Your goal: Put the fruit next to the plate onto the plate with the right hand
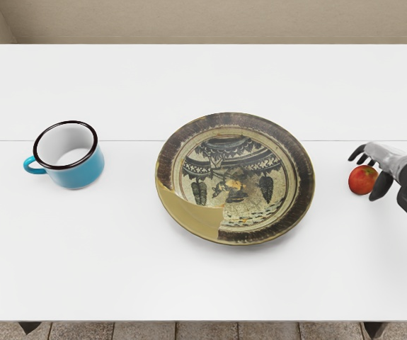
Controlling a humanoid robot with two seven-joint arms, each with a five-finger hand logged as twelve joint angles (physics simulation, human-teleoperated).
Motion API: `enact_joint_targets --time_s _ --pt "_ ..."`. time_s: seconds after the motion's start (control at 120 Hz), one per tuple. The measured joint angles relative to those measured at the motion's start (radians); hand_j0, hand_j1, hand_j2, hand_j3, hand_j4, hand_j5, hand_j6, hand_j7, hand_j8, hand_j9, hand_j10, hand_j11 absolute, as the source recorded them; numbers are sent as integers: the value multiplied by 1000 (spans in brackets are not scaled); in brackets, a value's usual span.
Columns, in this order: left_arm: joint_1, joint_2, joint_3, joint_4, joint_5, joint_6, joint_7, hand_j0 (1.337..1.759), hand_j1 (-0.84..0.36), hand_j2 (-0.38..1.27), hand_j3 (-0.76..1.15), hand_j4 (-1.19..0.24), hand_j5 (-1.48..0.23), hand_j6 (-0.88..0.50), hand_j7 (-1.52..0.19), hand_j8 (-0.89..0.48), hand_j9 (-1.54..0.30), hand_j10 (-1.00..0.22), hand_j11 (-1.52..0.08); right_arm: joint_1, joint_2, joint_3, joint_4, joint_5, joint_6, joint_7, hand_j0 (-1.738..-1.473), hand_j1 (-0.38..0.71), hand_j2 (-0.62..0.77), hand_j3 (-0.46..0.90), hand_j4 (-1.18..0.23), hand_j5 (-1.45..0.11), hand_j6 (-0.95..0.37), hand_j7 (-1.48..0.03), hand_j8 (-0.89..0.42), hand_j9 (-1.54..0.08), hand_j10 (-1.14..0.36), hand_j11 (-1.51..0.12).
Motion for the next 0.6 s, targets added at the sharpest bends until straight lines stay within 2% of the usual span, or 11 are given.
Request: enact_joint_targets --time_s 0.467,0.6 --pt "1 0 -1 -1 0 1 0 1658 339 1 0 -8 -11 -8 -11 -8 -11 -8 -11 -8 24 -1 -9 -4 0 0 -1658 173 -82 0 -442 -571 -444 -570 -443 -570 -442 -570" --pt "1 0 -2 -1 0 0 0 1658 339 1 0 -8 -11 -8 -11 -8 -11 -8 -11 -8 26 -1 -11 -4 0 -1 -1657 204 -40 0 -484 -631 -486 -627 -413 -632 -483 -631"
